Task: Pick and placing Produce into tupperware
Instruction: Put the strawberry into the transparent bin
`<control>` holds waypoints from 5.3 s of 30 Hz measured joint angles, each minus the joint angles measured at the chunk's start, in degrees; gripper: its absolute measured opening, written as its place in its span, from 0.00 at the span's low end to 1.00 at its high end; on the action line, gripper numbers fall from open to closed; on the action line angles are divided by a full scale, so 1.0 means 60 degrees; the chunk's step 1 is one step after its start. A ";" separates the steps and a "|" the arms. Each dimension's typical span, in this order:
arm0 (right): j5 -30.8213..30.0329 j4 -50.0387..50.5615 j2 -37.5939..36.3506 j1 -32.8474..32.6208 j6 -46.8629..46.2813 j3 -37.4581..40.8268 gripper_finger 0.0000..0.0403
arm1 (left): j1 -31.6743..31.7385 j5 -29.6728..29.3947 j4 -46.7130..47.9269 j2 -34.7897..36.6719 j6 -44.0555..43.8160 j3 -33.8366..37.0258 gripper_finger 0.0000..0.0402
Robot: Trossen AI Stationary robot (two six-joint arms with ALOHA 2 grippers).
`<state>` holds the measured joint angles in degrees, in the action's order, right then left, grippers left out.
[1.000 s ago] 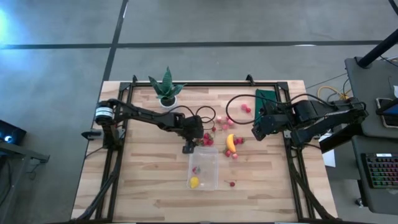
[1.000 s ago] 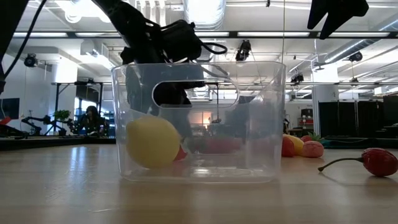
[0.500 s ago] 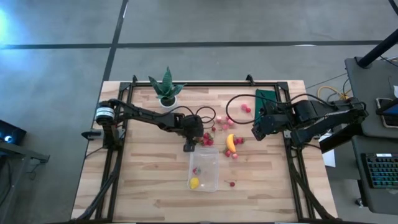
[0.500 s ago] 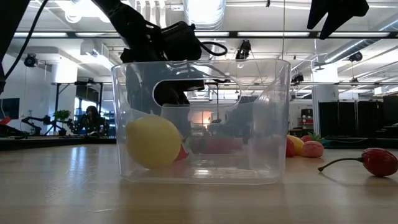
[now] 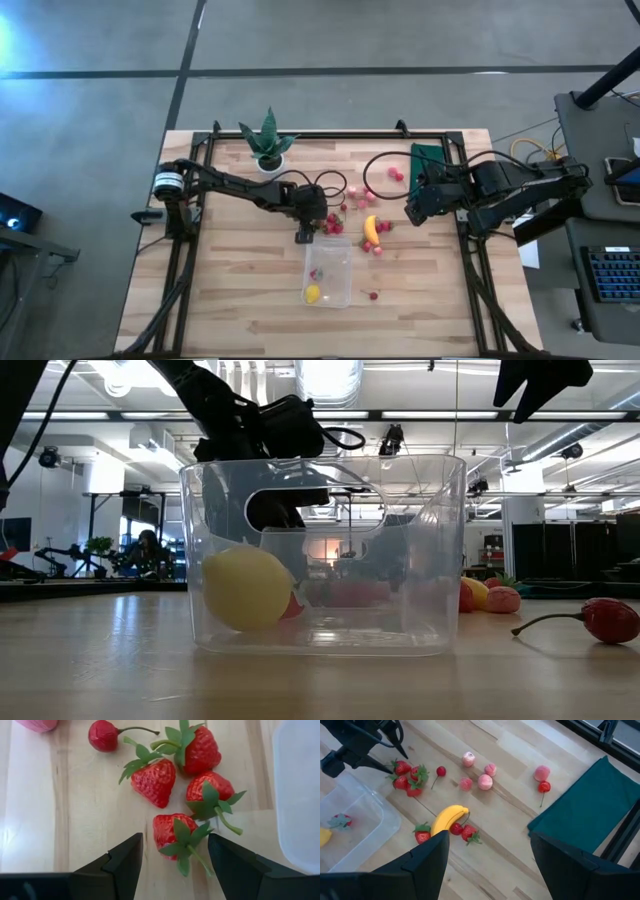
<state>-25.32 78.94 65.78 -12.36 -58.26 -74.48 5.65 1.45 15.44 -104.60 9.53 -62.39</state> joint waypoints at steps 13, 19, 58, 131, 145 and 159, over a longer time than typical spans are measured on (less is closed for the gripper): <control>-0.0032 0.0000 0.0000 0.0000 -0.0029 0.0000 0.67 | 0.0004 0.0219 0.0010 -0.0046 -0.0008 0.0002 0.48; -0.0032 0.0001 0.0000 0.0000 -0.0033 0.0000 0.67 | 0.0004 0.0223 -0.0006 -0.0051 -0.0002 0.0011 0.38; 0.0044 -0.0027 -0.0004 0.0000 -0.0036 0.0000 0.68 | -0.1762 0.1568 -0.0107 0.2699 -0.3180 -0.0010 0.26; 0.0212 -0.0933 0.0000 0.0000 -0.0794 0.0004 0.67 | -0.0204 0.1045 0.0279 -0.0051 -0.1254 -0.0745 0.50; 0.0212 -0.0947 0.0000 0.0000 -0.0794 0.0004 0.67 | -0.0288 0.1347 -0.0291 -0.0482 -0.1296 -0.0795 0.50; 0.0209 -0.0947 0.0000 0.0000 -0.0783 0.0004 0.67 | -0.0178 0.1961 0.0543 -0.0437 -0.0902 -0.0805 0.50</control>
<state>-24.07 73.25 65.78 -12.36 -62.96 -74.46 4.58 13.22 18.70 -107.22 4.12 -67.22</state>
